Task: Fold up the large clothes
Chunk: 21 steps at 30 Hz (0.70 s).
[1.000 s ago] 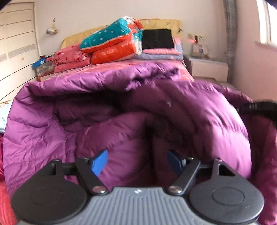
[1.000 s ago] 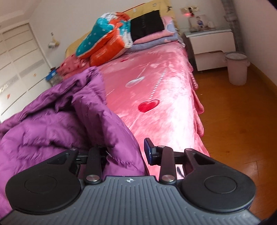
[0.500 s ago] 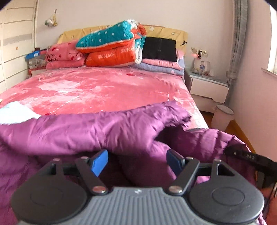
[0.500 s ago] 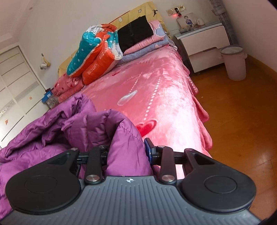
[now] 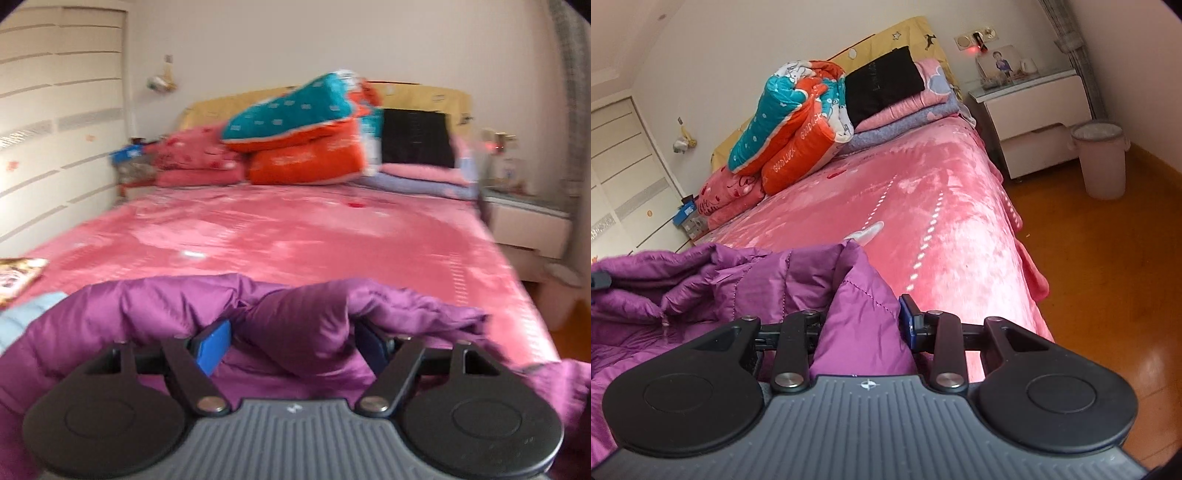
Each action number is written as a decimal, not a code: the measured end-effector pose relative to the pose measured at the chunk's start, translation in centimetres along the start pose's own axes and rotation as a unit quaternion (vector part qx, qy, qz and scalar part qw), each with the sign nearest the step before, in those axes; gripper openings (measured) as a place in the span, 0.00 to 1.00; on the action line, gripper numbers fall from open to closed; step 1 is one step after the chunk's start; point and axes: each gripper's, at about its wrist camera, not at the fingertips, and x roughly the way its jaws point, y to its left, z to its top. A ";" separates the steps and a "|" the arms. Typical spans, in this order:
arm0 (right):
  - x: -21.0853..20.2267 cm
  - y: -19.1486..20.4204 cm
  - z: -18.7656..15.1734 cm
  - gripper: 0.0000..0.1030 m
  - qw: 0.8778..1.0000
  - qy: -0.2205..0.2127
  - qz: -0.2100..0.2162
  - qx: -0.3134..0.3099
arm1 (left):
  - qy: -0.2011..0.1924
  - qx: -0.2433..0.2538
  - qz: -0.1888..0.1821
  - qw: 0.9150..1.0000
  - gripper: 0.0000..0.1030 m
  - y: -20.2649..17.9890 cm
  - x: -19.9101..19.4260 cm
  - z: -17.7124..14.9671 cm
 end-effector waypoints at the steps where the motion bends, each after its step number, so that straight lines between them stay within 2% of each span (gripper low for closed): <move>1: 0.2 0.1 0.1 0.38 1.000 -0.002 0.001 -0.002 | 0.000 -0.001 0.016 1.000 0.72 0.3 0.7 0.1; 6: 0.7 0.4 0.4 0.38 1.000 -0.011 -0.002 -0.028 | 0.020 -0.001 0.111 0.994 0.75 2.0 4.5 0.5; 8: 0.8 0.1 0.6 0.38 0.999 -0.012 -0.006 -0.031 | 0.034 0.002 0.149 0.988 0.81 2.5 5.9 0.5; 10: 0.9 -0.2 0.8 0.38 0.999 -0.012 -0.011 -0.030 | 0.061 0.017 0.171 0.983 0.84 2.7 7.2 0.2; 12: 1.1 -0.5 1.2 0.38 0.999 -0.015 -0.016 -0.025 | 0.090 0.037 0.167 0.981 0.84 2.5 7.9 -0.5; 15: 1.2 -0.6 1.6 0.38 0.999 -0.022 -0.023 -0.019 | 0.086 0.048 0.142 0.985 0.84 2.0 7.4 -1.1; 21: 1.6 0.1 1.9 0.39 0.998 -0.030 -0.038 -0.031 | 0.091 0.026 0.070 0.993 0.89 2.1 5.5 -0.3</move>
